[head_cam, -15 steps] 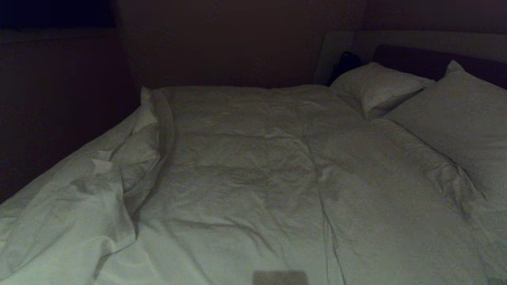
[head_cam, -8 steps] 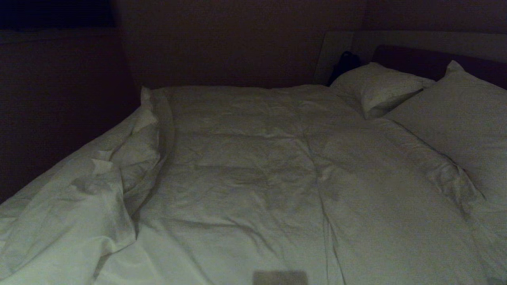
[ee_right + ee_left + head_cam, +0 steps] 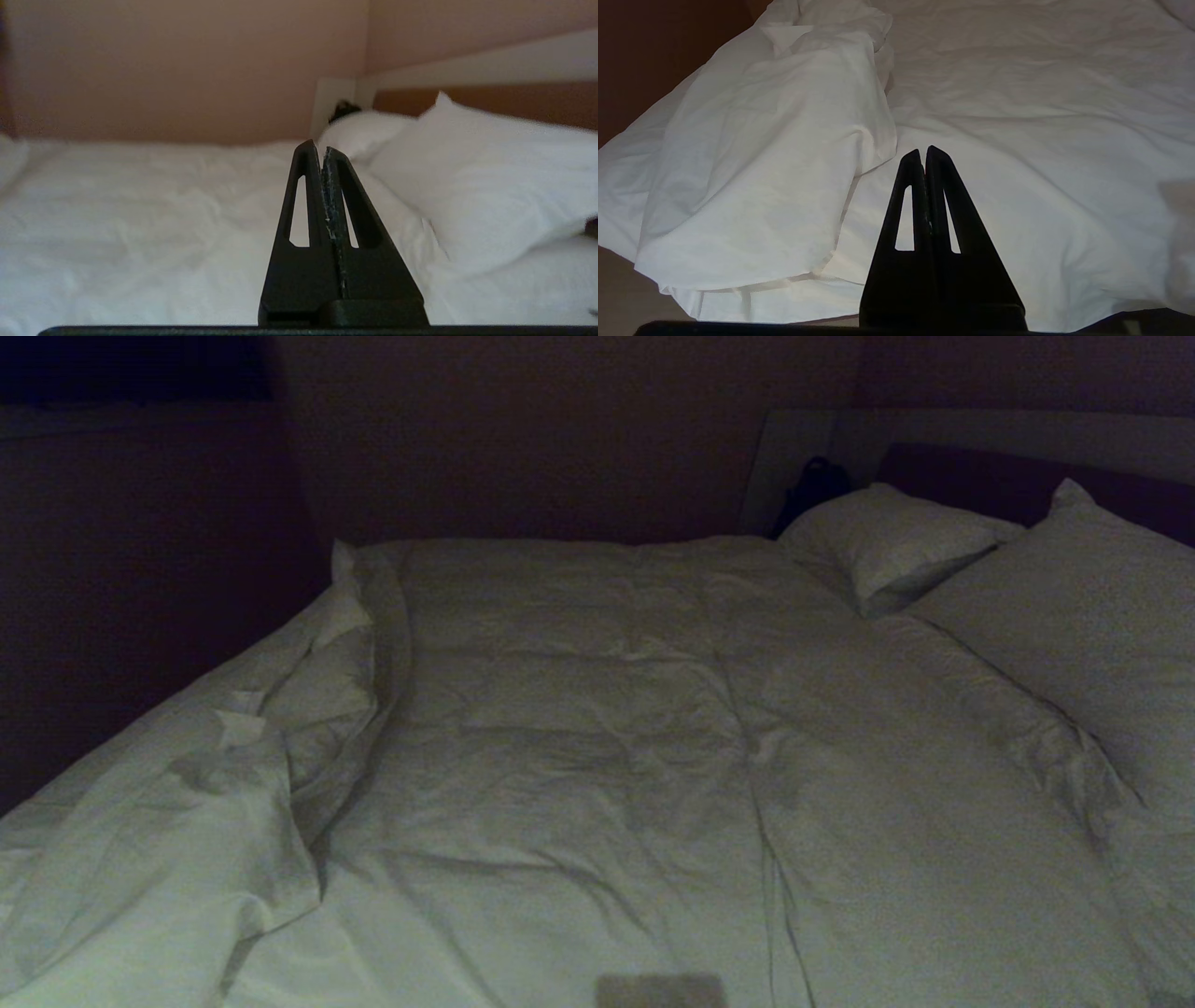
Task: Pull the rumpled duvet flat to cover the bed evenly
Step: Flatten the corners of the folded blanket
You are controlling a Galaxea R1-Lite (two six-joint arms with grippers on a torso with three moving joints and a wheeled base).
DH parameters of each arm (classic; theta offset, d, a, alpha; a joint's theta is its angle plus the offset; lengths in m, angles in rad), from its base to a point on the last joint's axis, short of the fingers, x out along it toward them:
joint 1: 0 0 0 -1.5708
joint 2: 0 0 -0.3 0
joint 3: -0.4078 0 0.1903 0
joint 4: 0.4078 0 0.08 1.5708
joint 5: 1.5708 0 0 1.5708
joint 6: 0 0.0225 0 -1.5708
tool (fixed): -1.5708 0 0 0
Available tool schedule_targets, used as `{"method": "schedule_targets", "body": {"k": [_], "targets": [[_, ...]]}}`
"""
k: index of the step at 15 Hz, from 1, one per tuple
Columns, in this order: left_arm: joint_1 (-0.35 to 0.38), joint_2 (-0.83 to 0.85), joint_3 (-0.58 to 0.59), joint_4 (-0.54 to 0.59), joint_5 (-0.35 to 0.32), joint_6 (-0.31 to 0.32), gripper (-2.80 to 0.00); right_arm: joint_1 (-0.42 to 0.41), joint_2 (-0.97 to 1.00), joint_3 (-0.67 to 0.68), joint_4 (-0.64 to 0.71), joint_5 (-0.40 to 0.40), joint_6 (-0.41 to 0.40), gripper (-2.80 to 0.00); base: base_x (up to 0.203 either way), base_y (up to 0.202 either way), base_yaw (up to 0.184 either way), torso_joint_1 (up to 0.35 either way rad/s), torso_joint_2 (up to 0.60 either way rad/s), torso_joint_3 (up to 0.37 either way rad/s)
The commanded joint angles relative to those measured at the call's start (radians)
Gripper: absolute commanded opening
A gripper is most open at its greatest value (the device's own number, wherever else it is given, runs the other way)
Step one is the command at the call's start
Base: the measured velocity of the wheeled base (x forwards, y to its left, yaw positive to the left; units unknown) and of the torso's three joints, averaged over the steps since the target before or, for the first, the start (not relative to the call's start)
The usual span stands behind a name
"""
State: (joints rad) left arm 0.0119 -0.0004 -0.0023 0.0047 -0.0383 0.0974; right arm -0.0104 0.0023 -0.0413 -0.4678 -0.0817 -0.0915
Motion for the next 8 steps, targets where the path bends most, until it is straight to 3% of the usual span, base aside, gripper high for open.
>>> {"method": "schedule_targets", "body": {"k": [1,3,8], "targets": [[0.0,0.0,-0.001,0.0,0.0,0.001,-2.8,0.0,0.001,0.04,-0.013,0.0,-0.104,-2.8,0.0,0.0,0.0,0.0,0.0,0.0],[0.0,0.0,-0.001,0.0,0.0,0.001,-2.8,0.0,0.001,0.04,0.159,0.001,-0.102,-2.8,0.0,0.0,0.0,0.0,0.0,0.0],[0.0,0.0,-0.001,0.0,0.0,0.001,-2.8,0.0,0.001,0.04,0.318,0.022,-0.091,-2.8,0.0,0.0,0.0,0.0,0.0,0.0]]}}
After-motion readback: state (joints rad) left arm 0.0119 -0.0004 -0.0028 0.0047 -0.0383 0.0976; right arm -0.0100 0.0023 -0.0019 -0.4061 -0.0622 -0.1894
